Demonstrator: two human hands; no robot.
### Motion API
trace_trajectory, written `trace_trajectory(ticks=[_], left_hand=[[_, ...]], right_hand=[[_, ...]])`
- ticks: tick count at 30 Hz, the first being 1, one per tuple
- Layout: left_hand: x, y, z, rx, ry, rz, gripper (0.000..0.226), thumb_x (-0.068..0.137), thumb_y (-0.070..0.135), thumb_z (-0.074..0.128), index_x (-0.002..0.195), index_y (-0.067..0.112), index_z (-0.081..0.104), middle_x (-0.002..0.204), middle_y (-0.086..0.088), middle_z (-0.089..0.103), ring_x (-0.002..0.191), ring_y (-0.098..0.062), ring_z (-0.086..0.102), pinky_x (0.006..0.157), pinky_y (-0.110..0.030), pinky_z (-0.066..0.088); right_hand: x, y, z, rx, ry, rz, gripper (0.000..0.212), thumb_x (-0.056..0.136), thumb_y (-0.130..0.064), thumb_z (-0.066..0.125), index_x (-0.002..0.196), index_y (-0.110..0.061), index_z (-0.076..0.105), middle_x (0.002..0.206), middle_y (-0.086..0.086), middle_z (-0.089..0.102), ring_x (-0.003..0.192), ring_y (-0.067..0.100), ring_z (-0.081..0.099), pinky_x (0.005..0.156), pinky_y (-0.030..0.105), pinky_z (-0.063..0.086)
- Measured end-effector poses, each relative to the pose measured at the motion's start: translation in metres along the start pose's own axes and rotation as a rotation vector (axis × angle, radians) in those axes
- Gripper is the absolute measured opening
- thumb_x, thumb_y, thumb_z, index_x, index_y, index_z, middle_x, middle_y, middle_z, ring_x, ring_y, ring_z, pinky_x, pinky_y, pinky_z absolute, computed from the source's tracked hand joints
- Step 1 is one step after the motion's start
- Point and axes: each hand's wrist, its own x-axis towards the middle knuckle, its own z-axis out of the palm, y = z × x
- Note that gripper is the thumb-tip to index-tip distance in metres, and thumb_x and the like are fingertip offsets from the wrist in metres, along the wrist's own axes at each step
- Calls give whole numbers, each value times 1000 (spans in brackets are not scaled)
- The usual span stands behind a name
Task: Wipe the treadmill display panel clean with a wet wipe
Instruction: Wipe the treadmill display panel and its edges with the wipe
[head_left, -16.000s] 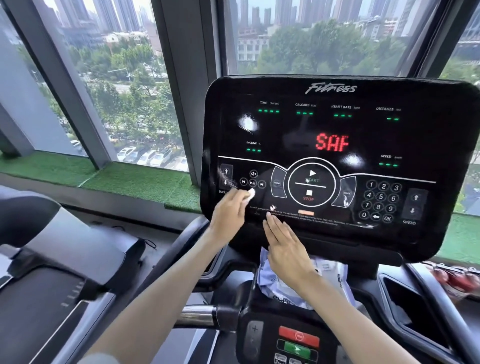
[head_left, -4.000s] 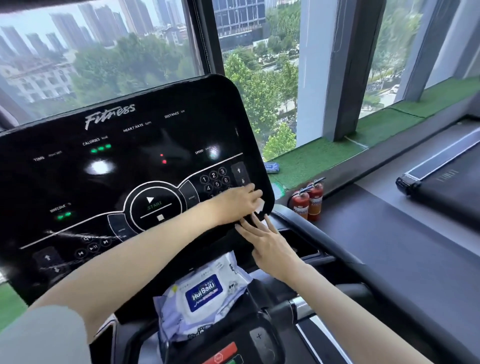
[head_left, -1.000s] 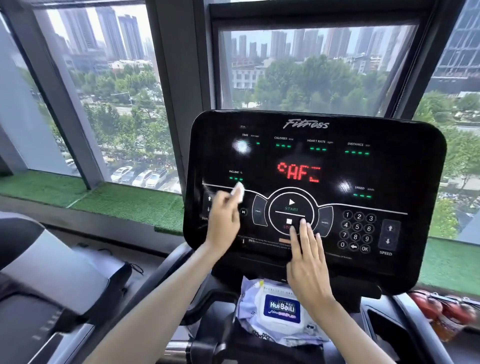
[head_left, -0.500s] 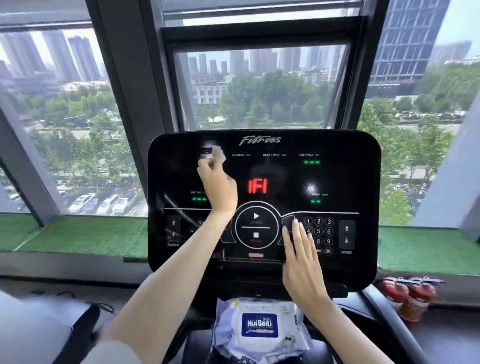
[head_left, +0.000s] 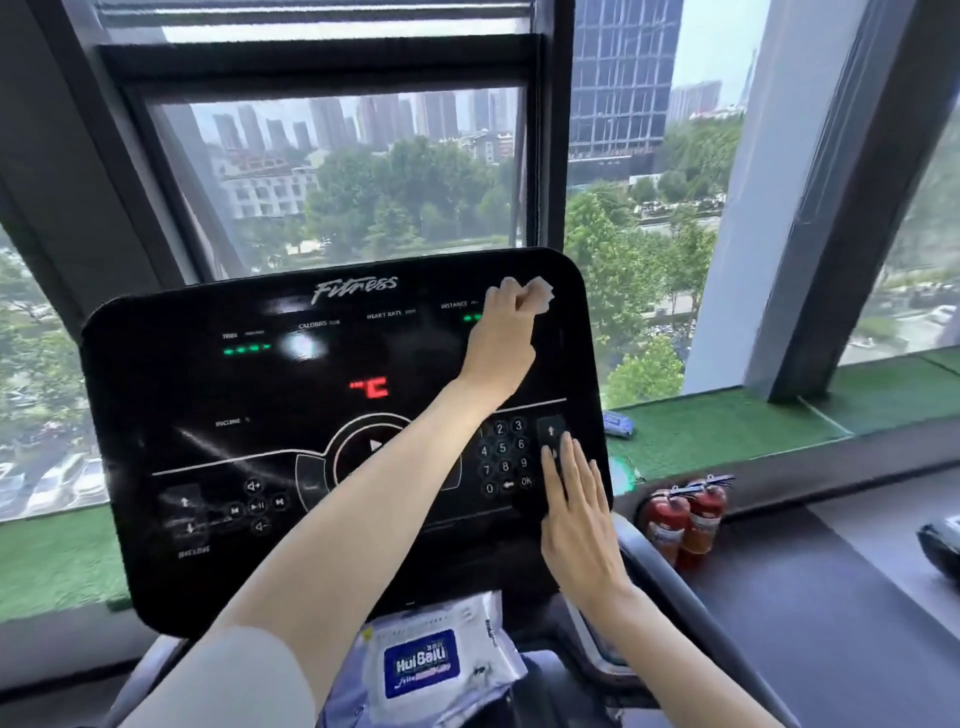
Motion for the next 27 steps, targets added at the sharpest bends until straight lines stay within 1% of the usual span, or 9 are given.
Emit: trace_trajectory(ticks=[3, 6, 10, 14, 16, 19, 21, 24, 27], left_hand=[[2, 6, 3, 97, -105, 83, 66, 74, -17, 43, 135, 10, 39, 116, -9, 39, 99, -19, 38, 61, -28, 49], [-14, 13, 8, 89, -233, 169, 61, 76, -18, 43, 133, 3, 39, 116, -12, 39, 102, -25, 38, 64, -33, 49], [-48, 14, 22, 102, -240, 248, 63, 70, -22, 47, 129, -1, 42, 107, -12, 43, 96, -24, 40, 61, -34, 48], [-83, 16, 31, 75, -274, 243, 52, 76, -17, 47, 125, -2, 45, 108, -13, 43, 94, -25, 41, 62, -26, 35], [-100, 18, 32, 65, -278, 274, 44, 72, -18, 47, 112, -2, 51, 101, -14, 47, 84, -25, 42, 61, -28, 40], [-122, 19, 43, 138, -241, 388, 40, 67, -14, 37, 97, 2, 58, 85, -9, 51, 77, -22, 49, 56, -25, 43], [-135, 16, 52, 173, -270, 464, 33, 74, -6, 34, 95, 5, 58, 84, -7, 52, 76, -21, 50, 57, -26, 46], [-148, 12, 60, 229, -318, 541, 32, 76, -1, 33, 94, 5, 58, 85, -7, 54, 77, -21, 52, 59, -28, 50], [-156, 10, 65, 277, -358, 572, 28, 75, -1, 37, 90, 7, 59, 83, -5, 54, 77, -20, 53, 61, -29, 50]], right_hand=[[-6, 6, 3, -3, 6, 58, 74, 68, 3, 53, 139, 1, 36, 142, 25, 36, 133, 34, 26, 108, 41, 20], [-16, 8, 4, 11, 36, 137, 71, 61, 5, 65, 129, -4, 48, 116, 17, 55, 108, 32, 46, 97, 37, 32], [-28, 9, 5, -20, 16, 163, 56, 62, 2, 62, 117, -7, 56, 99, 9, 56, 91, 30, 53, 84, 39, 46], [-35, 10, 4, -29, -8, 177, 46, 62, 1, 59, 107, -9, 59, 92, 8, 56, 87, 29, 52, 80, 39, 47], [-37, 9, 1, -23, -10, 202, 42, 60, -3, 56, 100, -9, 60, 91, 9, 57, 86, 30, 53, 78, 40, 49], [-39, 5, -2, -24, 8, 221, 37, 60, -7, 47, 94, -8, 62, 88, 10, 58, 84, 31, 54, 75, 41, 50], [-41, 4, -3, -40, 21, 220, 34, 64, -10, 40, 90, -7, 62, 86, 10, 59, 83, 31, 55, 73, 41, 50], [-45, 2, -2, -48, 25, 241, 25, 63, -7, 53, 86, -7, 61, 87, 10, 59, 83, 32, 55, 74, 41, 49], [-49, 2, -1, -77, 27, 247, 29, 67, -15, 37, 83, -10, 61, 86, 7, 58, 84, 29, 54, 76, 37, 44]])
